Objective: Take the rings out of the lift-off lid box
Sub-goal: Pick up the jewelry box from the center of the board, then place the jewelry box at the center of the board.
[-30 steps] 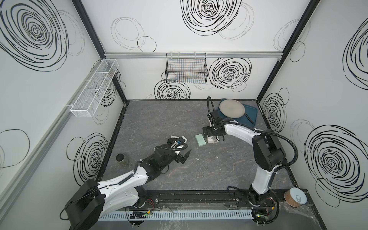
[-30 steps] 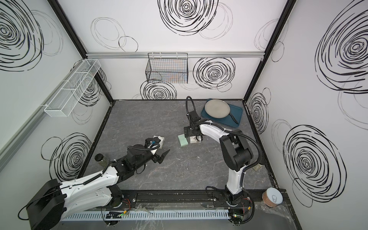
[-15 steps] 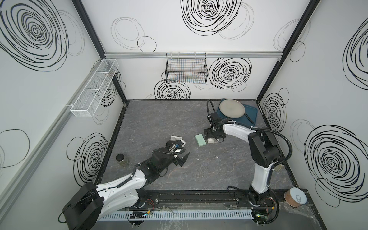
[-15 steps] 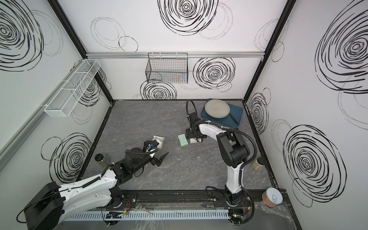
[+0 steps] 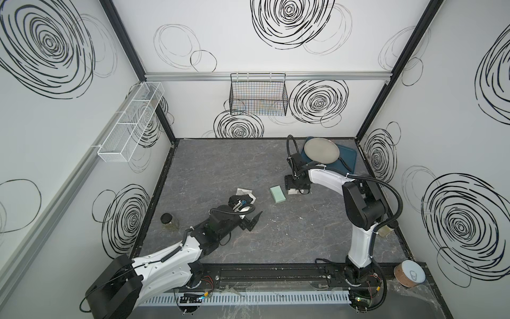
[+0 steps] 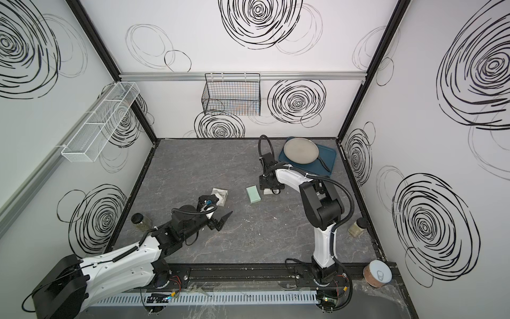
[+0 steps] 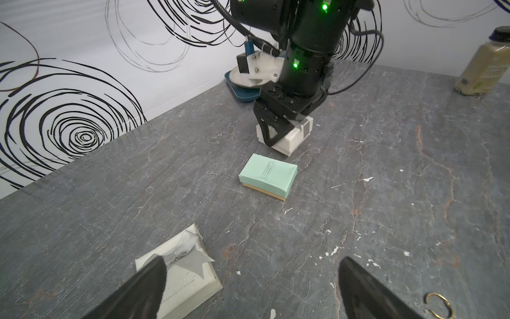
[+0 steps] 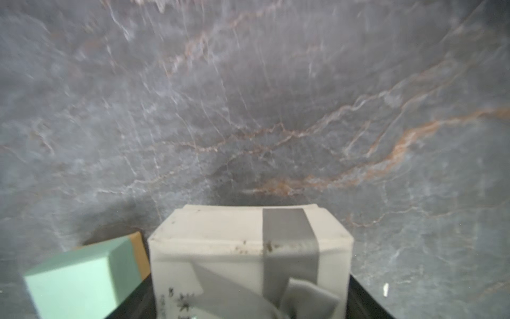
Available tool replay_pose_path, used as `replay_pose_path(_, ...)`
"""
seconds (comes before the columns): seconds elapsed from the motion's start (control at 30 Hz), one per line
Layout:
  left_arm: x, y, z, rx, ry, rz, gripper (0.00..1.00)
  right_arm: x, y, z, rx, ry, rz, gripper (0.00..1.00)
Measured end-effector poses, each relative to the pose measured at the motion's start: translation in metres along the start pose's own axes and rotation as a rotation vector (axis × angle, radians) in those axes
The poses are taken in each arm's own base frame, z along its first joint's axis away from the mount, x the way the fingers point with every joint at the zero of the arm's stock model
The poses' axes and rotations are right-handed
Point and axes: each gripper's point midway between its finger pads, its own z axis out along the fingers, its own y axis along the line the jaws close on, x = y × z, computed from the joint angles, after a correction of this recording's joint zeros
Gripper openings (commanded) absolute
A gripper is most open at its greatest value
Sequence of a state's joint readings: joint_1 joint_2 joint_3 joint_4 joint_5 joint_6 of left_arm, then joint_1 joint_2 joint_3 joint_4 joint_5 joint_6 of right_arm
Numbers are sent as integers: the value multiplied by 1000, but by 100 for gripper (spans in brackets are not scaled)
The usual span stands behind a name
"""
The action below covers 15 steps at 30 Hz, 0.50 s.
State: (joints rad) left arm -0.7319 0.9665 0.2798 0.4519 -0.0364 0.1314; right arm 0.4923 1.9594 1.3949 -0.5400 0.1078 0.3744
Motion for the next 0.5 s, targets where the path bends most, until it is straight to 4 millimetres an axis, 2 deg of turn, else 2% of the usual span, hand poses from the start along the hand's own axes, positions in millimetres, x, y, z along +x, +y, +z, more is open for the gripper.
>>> replay_pose_path(0.13,0,-1,0,5,0,0,100,-52,7,-9,-22,-77,17,74)
replay_pose_path(0.2,1,-2,0,9,2,0,100,-76,9,-5,-29,-107,26,74)
replay_pose_path(0.27,1,-2,1,11,3,0,100,-91,11,5,-27,-112,34,74)
replay_pose_path(0.37,1,-1,1,9,3,-1,100,-100,10,25,-16,-89,42,75)
replay_pose_path(0.5,1,1,1,6,0,-4,100,-98,6,50,11,-38,60,75)
